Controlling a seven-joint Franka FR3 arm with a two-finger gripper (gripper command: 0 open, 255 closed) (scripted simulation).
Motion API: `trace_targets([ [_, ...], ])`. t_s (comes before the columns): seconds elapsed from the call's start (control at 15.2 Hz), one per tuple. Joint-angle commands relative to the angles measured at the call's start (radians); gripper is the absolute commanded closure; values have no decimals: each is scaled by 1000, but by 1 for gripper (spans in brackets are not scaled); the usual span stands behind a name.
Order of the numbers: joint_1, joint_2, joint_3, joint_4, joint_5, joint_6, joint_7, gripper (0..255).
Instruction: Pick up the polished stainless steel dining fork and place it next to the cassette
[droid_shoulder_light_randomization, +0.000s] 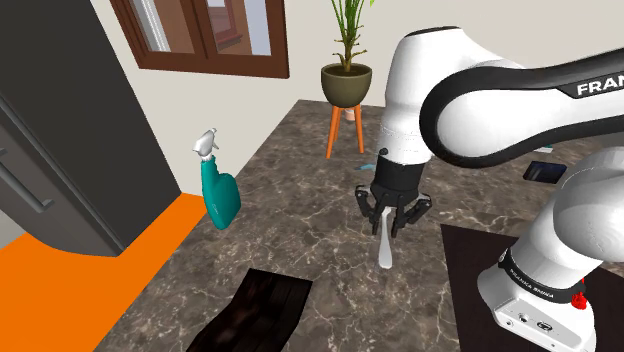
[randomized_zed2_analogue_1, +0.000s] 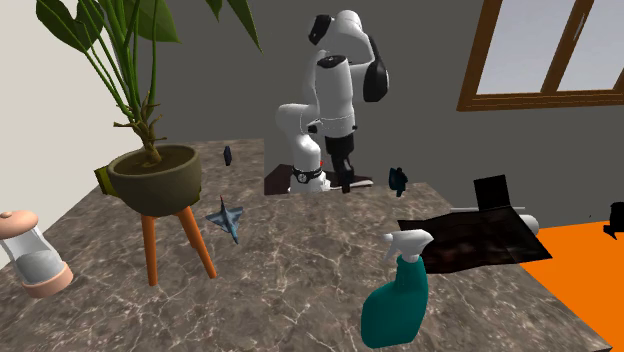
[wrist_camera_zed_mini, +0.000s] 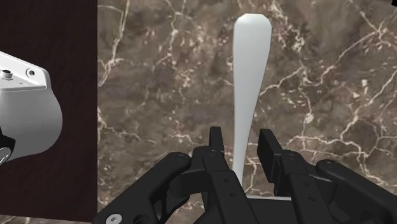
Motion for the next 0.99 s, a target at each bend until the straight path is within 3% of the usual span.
trace_targets([
  [0.0,-1,-18,-16,17,-14,-35,6,255],
  [0.59,-8,-62,-73,97,-64,-159,28,255],
  [0.92,-35,-164,-207,8,-145,-215,-89,255],
])
